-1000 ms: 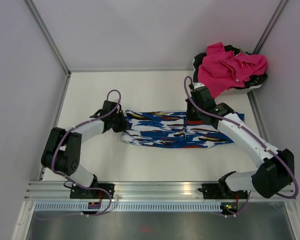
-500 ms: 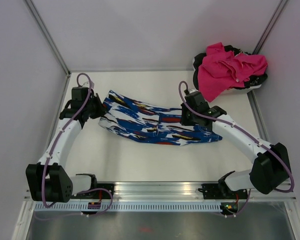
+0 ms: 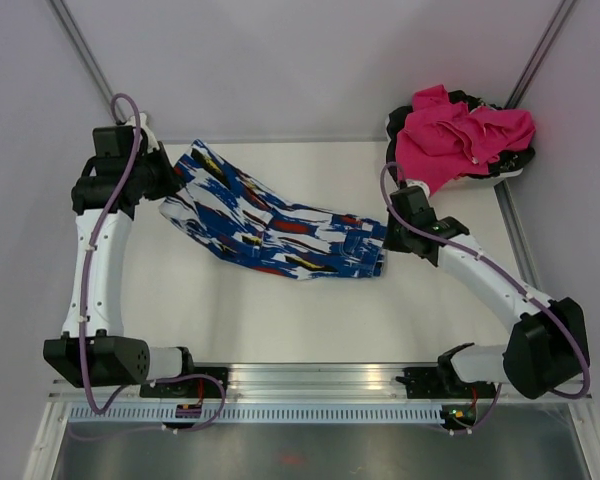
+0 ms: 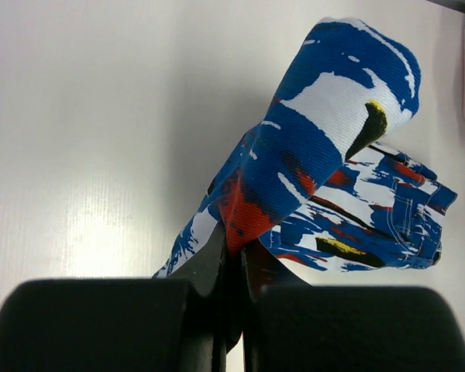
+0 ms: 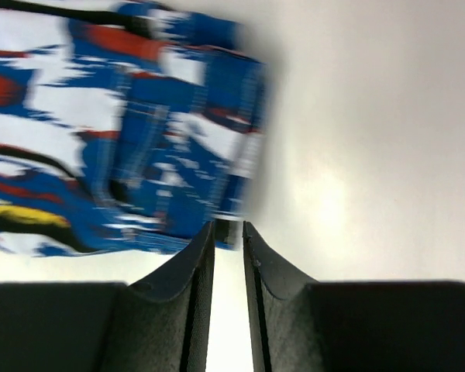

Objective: Fold and stack the trousers
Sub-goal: Fold the trousers

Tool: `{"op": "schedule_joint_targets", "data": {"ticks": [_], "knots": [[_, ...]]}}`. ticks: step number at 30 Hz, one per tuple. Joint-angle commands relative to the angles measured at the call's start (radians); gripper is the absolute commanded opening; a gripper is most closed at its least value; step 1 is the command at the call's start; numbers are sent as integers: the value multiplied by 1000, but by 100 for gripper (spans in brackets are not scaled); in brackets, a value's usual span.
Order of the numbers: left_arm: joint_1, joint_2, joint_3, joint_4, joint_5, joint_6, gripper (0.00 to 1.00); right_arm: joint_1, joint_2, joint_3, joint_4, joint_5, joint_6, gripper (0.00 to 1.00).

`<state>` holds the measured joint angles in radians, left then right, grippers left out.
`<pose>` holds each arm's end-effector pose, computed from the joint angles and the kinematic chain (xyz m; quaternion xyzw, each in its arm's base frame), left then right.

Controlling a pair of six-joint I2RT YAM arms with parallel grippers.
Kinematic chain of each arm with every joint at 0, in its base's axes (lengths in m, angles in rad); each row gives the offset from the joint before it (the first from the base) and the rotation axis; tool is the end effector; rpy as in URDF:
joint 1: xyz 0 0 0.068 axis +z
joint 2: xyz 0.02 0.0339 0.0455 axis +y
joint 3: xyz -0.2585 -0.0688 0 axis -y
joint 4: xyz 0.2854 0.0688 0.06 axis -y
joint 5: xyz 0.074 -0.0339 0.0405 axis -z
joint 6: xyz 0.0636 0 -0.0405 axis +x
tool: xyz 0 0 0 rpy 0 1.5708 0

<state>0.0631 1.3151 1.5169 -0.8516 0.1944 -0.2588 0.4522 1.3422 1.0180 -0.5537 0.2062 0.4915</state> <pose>0.3309 0.0086 0.3971 -0.1003 0.8870 -0.1297 0.4317 0.3098 0.1360 0.2264 0.0533 0.9347 0.0673 0.3448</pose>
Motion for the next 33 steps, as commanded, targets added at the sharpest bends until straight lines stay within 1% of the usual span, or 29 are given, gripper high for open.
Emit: {"op": "schedule_joint_targets", "data": {"ticks": [1,2,4,6,7,8,9,10,11,15,16,17,21,22,25,27,28,31,33], "knots": [[4,33,159,-96,-7,84,2,-92,-86,-81,35,-31,42,27],[3,58,184,-118,-13,90,2,-113,-97,-107,43,-51,41,27],[-2,70,226,-152,8,84,2,-115,-129,-124,57,-51,35,28],[-31,61,201,-136,31,47,2,-116,-132,-134,58,-54,22,29],[-46,56,186,-98,27,29,2,-116,-129,-134,54,-53,21,31],[-116,52,171,-81,11,-2,2,-118,-127,-139,54,-54,22,31],[-155,61,149,-66,-9,-16,2,-118,-121,-141,66,-59,22,32],[-193,70,144,-47,-89,-34,2,-124,-117,-145,73,-73,24,33],[-274,85,147,-43,-130,-68,2,-127,-112,-147,77,-77,25,33],[-416,162,173,-14,-254,-148,2,-152,-100,-147,80,-99,30,33],[-465,191,180,-6,-307,-167,2,-161,-106,-148,78,-97,30,34],[-486,203,193,0,-326,-177,2,-165,-112,-151,77,-94,30,34],[-597,254,195,55,-331,-224,2,-219,-159,-168,52,-79,27,38],[-647,266,195,69,-340,-246,2,-251,-166,-173,48,-86,27,39],[-729,329,203,123,-323,-316,2,-318,-190,-187,41,-125,27,39],[-772,381,210,177,-299,-338,2,-346,-209,-187,37,-139,24,39],[-820,401,219,183,-306,-350,2,-372,-215,-185,32,-142,24,39],[-899,501,264,189,-337,-355,2,-421,-233,-168,17,-168,10,40],[-922,576,284,187,-346,-361,2,-440,-241,-159,6,-185,-5,40]]}}
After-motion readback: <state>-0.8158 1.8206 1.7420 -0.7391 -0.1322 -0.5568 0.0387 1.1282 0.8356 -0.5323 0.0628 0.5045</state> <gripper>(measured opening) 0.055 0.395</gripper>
